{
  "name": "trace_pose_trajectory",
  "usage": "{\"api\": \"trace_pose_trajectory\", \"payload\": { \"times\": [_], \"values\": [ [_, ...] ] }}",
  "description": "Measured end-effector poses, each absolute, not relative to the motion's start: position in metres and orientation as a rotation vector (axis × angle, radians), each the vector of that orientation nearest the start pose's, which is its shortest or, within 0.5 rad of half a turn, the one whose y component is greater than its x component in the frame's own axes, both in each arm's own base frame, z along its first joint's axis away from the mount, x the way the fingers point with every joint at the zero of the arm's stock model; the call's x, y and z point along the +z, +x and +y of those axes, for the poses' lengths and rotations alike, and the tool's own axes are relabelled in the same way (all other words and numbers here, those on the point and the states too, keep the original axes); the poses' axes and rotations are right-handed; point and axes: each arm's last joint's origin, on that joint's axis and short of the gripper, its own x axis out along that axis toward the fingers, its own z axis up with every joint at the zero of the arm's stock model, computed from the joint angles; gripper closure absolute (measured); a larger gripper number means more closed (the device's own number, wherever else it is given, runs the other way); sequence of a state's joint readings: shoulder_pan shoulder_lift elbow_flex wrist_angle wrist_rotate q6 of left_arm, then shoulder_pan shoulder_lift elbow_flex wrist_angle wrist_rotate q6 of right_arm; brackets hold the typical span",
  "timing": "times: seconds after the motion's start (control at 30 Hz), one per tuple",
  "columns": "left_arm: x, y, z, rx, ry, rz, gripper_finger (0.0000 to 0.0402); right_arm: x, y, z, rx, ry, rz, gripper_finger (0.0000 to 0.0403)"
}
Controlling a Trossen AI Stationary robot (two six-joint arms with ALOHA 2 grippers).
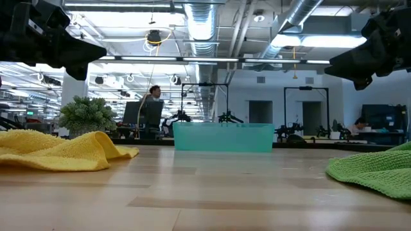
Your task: Roll microfiber towels into tight, uniform cylinder then place into a basket
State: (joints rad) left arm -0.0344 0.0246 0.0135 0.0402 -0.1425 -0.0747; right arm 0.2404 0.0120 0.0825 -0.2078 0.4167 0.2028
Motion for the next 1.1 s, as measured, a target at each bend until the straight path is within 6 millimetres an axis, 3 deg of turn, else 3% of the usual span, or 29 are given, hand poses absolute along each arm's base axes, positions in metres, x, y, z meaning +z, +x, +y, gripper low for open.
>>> {"api": "trace_pose_trajectory", "payload": {
  "times": [0.27,0.53,0.93,1.1],
  "values": [
    [0.1702,0.0982,0.0007,0.106,-0.079,-0.034,0.0401,0.1708,0.0897,0.0099,-0.189,0.158,0.112,0.0221],
    [0.169,0.0984,-0.0008,0.054,-0.198,-0.022,0.0388,0.1708,0.0897,0.0099,-0.188,0.157,0.112,0.0221],
    [0.1686,0.0985,-0.0011,0.043,-0.189,-0.016,0.0258,0.1709,0.0897,0.0099,-0.189,0.158,0.112,0.0221],
    [0.1687,0.0984,-0.001,0.046,-0.197,-0.017,0.0223,0.1709,0.0897,0.0099,-0.189,0.158,0.112,0.0221]
  ]
}}
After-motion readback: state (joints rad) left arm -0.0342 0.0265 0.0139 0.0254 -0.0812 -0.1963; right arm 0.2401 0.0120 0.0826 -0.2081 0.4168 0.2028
